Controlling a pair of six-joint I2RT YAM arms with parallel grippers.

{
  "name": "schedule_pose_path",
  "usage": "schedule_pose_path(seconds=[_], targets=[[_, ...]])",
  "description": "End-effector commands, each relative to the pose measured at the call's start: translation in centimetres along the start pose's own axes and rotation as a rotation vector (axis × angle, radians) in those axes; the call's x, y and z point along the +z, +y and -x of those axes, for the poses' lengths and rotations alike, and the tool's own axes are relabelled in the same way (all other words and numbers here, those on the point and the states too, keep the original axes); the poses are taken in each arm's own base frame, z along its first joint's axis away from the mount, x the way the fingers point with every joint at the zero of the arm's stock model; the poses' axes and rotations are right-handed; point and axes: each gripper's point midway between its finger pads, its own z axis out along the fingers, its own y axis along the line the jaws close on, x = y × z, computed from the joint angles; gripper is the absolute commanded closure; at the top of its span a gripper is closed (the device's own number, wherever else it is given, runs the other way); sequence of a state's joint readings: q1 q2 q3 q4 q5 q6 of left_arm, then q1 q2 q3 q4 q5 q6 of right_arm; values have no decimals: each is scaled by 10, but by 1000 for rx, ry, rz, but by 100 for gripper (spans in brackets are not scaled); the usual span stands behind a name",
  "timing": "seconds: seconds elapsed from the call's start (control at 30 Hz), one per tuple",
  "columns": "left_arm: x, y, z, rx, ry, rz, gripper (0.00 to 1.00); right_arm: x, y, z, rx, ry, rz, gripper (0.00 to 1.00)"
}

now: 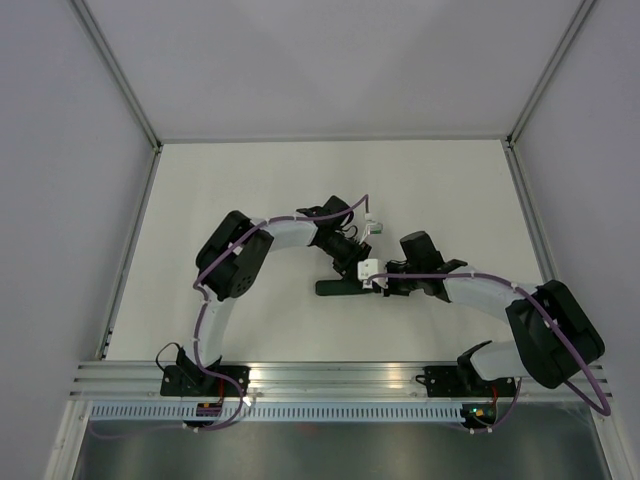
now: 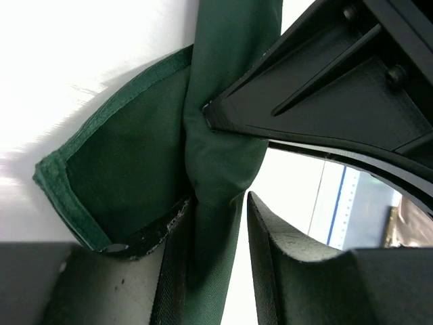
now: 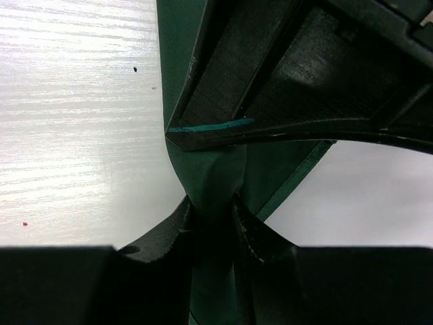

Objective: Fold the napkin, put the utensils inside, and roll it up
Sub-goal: Roll the napkin at the center of the board.

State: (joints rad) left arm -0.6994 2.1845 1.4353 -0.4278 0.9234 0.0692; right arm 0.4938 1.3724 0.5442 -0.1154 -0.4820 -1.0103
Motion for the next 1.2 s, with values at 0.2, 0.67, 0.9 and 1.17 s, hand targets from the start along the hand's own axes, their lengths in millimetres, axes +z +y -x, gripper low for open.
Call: schedule_pose_path(seconds=[0.2,0.67,0.9,1.17], targets=[[-30,24,26,39,-152,262,55,2,6,-2,8,18,64,75],[-138,24,71,119,-636,574,53,2,14,-2,86,36,231,77],[-180,4,61,187,-890,688,52,3,17,-13,190,70,397,79],[-198,-26,56,337,-984,789,50,8,5,-21,328,91,556,80]])
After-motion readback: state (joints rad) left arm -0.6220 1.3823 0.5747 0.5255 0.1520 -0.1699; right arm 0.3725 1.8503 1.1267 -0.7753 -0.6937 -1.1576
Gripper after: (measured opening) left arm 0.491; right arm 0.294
